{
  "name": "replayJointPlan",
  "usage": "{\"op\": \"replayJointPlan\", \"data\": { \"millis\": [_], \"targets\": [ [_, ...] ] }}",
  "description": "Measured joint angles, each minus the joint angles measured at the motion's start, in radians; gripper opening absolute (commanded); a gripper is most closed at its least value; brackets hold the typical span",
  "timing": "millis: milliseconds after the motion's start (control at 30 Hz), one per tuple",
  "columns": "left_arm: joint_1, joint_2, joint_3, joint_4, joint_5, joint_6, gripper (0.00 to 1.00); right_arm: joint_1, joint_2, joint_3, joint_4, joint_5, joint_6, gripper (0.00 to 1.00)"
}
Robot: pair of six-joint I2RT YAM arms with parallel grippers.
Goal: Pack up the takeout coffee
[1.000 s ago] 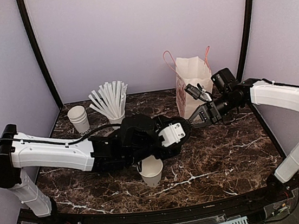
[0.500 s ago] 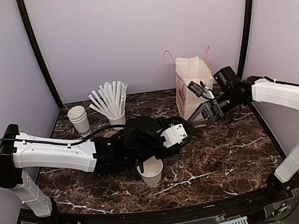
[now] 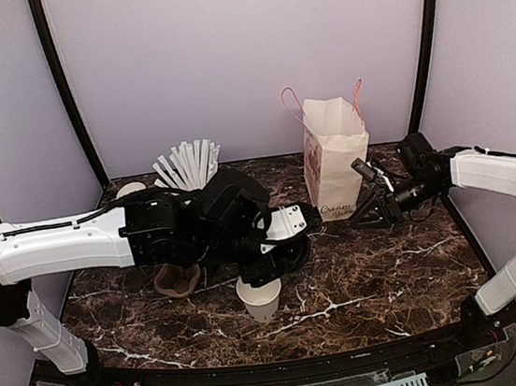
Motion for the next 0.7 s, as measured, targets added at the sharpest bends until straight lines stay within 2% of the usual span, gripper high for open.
{"op": "replayJointPlan", "data": {
  "millis": [233, 700],
  "targets": [
    [0.007, -0.002, 0.007, -0.215, 0.042, -0.078, 0.73, 0.002, 0.013, -0.097, 0.090, 0.118, -0.071, 0.45],
    [0.142, -0.013, -0.005, -0.290, 0.166, -0.122, 0.73, 0.002, 0.036, -0.097, 0.128, 0.153, -0.097, 0.45]
  ]
}}
